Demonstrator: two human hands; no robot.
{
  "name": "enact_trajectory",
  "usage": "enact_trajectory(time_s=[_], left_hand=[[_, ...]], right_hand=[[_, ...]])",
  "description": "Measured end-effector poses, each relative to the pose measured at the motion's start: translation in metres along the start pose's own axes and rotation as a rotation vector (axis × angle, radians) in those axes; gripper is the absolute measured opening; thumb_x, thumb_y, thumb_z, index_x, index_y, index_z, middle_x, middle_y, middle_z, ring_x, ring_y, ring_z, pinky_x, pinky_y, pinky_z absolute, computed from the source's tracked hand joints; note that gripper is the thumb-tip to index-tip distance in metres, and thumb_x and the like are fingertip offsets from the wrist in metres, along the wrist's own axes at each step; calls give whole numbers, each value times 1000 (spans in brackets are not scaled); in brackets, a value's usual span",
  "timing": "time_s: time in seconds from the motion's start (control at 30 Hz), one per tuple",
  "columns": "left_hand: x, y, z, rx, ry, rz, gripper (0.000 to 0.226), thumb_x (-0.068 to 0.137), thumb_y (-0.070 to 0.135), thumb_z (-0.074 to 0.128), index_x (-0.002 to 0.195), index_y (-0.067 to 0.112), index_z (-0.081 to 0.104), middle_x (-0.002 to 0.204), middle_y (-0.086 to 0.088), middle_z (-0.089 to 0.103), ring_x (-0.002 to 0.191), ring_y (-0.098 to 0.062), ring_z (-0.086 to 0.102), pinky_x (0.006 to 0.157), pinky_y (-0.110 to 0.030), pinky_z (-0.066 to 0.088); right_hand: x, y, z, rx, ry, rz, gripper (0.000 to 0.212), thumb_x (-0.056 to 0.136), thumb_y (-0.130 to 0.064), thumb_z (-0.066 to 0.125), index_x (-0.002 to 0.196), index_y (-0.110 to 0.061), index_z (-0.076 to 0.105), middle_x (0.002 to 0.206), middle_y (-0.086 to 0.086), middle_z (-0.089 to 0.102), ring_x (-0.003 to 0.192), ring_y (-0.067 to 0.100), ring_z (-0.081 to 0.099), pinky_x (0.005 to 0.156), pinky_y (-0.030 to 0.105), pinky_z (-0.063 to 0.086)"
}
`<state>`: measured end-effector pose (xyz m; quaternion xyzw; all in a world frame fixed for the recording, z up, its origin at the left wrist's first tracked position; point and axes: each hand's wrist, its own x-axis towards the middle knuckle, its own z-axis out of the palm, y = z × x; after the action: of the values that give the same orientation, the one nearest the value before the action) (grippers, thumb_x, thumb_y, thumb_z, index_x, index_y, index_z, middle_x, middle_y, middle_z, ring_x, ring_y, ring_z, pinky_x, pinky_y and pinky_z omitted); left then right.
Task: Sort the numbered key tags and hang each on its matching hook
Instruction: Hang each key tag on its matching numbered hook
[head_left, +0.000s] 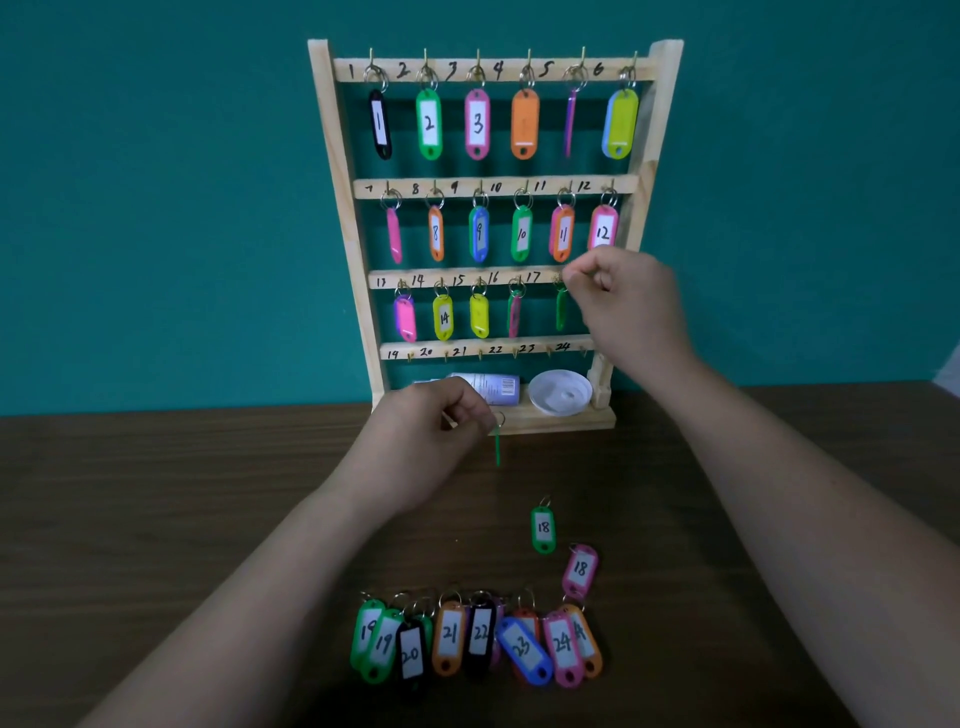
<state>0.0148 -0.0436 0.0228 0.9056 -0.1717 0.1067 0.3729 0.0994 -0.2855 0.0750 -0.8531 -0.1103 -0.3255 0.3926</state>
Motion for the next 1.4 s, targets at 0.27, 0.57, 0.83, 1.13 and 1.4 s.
enact_trajectory(time_s=[0.27, 0.57, 0.83, 1.13, 1.4], left_hand=[[1, 0, 1, -47, 46, -10, 13, 100, 29, 71, 89, 34, 74, 85, 18, 73, 83, 2, 66, 70, -11, 47], [3, 3, 3, -151, 150, 10, 10, 101, 33, 70, 93, 28, 73, 80, 12, 68, 72, -6, 61, 71, -33, 51], [4, 5, 7, -203, 150, 1, 7, 100, 30, 72, 93, 33, 74, 85, 10, 71, 74, -14, 64, 75, -39, 54], [-1, 7, 16, -36, -33, -21, 6, 98, 25, 71, 96, 28, 76, 89, 11, 72, 86, -2, 63, 69, -11, 45], [-4, 5, 27, 34, -150, -28, 4, 97, 24, 73, 96, 26, 77, 92, 10, 73, 90, -4, 65, 80, -21, 52]], right_hand=[[-30, -8, -3, 178, -144, -14, 6, 106, -28, 64, 101, -28, 68, 65, 5, 66, 55, 23, 56, 54, 29, 42], [-72, -19, 4, 167, -609, -85, 9, 104, -35, 69, 98, -28, 71, 73, 3, 69, 57, 3, 58, 60, 32, 50], [-63, -9, 2, 232, -495, -14, 12, 106, -30, 67, 95, -27, 72, 70, -5, 70, 56, 1, 60, 55, 16, 46], [-13, 3, -2, 161, -87, 105, 18, 105, -29, 67, 90, -23, 74, 60, -11, 68, 51, 1, 61, 53, 16, 48], [-7, 3, 3, 104, 8, 89, 24, 103, -32, 68, 87, -16, 75, 61, -8, 68, 58, 7, 66, 63, 37, 59]])
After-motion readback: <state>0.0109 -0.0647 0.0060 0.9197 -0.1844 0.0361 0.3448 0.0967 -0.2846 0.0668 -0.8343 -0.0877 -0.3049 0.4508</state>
